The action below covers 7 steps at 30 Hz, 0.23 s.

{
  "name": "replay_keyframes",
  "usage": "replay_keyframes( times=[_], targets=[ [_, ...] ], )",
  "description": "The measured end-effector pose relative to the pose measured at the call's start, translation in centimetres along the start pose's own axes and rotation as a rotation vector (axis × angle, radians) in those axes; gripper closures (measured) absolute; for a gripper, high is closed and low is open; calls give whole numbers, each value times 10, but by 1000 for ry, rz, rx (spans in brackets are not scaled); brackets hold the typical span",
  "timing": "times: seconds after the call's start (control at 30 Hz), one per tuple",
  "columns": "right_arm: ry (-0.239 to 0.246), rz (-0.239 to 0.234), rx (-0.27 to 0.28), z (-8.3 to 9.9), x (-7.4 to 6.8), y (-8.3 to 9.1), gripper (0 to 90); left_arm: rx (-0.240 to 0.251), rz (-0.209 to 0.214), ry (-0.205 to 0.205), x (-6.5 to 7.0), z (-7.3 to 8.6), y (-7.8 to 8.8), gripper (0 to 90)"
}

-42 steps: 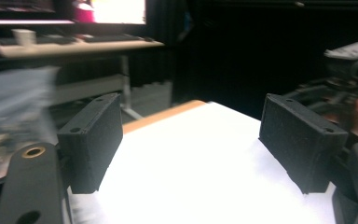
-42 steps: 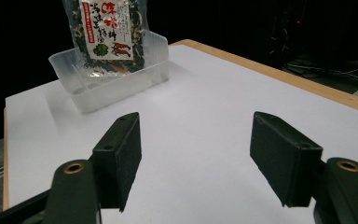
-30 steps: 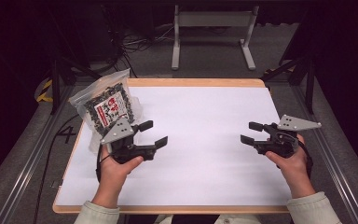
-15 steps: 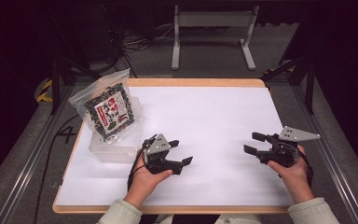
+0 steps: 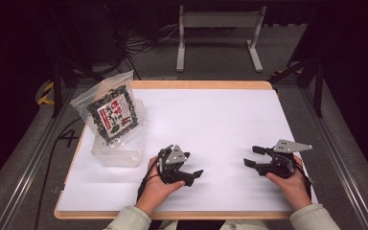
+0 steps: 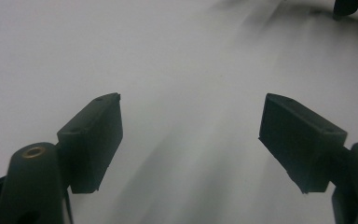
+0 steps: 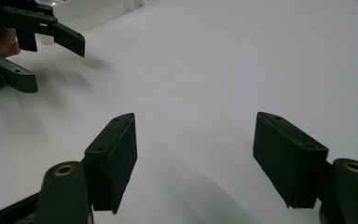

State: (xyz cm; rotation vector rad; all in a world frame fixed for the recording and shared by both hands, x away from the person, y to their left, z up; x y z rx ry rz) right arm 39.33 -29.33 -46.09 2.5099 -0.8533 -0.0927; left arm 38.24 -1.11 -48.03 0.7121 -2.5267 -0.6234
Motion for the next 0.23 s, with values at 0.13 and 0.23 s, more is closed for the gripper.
replay_keyframes(
  times=[0.13,0.23],
  targets=[
    [-5,-1,-7,1,0,-1,310,1,-3,5,0,0,1,220],
    [-7,1,-9,2,0,-1,311,-1,-12,8,0,0,-1,219]
  ],
)
Point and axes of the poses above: each handheld gripper's, and its own axes: y roughly backward along the jaws, z roughly out of its underside, x roughly to its right, the point moved 6 cm from there along -y, roughly forward along the jaws, and after that the axes turned 13 degrees about y, right-handed, at the moved point
